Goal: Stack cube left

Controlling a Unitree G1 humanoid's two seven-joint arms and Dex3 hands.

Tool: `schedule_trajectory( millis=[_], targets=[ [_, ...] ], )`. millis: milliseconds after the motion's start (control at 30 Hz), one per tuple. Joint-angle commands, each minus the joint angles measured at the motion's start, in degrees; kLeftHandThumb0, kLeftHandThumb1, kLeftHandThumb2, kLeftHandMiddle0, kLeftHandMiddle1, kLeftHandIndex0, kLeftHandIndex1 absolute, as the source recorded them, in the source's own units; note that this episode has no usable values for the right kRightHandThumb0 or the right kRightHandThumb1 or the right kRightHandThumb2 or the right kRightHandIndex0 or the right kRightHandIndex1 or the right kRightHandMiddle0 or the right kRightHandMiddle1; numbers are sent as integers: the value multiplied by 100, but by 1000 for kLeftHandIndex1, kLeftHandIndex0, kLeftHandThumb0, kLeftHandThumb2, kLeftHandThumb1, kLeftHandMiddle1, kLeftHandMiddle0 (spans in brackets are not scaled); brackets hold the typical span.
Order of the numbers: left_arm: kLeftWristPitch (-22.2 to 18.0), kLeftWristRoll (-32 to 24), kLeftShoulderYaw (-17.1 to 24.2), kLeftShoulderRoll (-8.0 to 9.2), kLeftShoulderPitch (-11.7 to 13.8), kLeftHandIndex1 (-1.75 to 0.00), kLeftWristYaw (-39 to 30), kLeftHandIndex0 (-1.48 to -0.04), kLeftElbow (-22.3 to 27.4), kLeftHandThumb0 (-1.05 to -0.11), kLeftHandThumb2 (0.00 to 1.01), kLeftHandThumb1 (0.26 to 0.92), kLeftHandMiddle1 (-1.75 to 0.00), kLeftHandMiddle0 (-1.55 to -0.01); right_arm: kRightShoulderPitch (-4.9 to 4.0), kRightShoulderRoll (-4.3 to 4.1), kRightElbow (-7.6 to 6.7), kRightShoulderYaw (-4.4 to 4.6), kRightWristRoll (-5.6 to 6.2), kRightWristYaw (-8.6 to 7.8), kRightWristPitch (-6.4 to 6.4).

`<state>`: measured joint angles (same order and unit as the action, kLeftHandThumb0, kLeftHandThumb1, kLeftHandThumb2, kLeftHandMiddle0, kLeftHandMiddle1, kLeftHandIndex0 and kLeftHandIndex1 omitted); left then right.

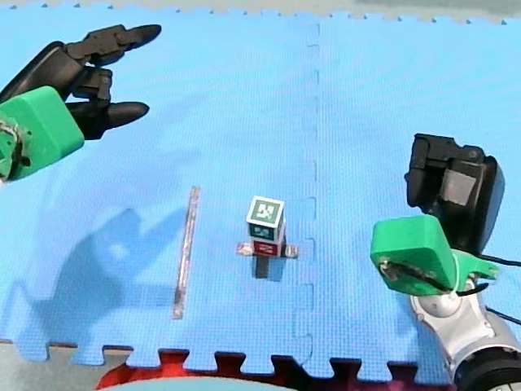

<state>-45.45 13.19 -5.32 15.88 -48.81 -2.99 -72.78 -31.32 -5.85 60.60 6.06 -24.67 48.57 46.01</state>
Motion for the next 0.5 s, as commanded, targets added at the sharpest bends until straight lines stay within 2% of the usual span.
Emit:
schedule_trajectory(
  millis=[0, 67, 100, 133, 167, 233, 333, 467],
  targets=[
    [39, -79, 116, -122, 105, -57, 60, -543, -103, -1048, 517, 921, -1746, -865, 36, -108, 23, -40, 70, -111, 73],
    [143, -60, 133, -185, 151, -37, 111, -542, -142, -1048, 604, 921, -1676, -749, 29, -165, 50, -57, 115, -252, 114],
    [167, -56, 149, -207, 187, -27, 135, -545, -150, -1048, 632, 921, -1348, -739, 23, -196, 64, -68, 135, -320, 127],
    [187, -177, 255, -238, 256, -13, 24, -548, -157, -1048, 672, 921, -918, -741, 15, -248, 59, -66, 129, -383, 123],
    [227, -340, 390, -277, 313, -7, -144, -546, -164, -1048, 708, 921, -650, -756, 9, -304, 54, -65, 118, -440, 120],
    [360, -694, 672, -349, 370, -2, -545, -539, -175, -1048, 754, 921, -322, -768, -4, -405, 62, -70, 105, -530, 119],
    [466, -982, 907, -364, 441, 0, -916, -500, -153, -1048, 760, 921, -120, -670, -15, -536, 135, -102, 145, -676, 187],
    [531, -1016, 980, -368, 511, 0, -966, -408, -103, -1048, 749, 921, -18, -529, -25, -634, 246, -171, 275, -923, 285]
  ],
)
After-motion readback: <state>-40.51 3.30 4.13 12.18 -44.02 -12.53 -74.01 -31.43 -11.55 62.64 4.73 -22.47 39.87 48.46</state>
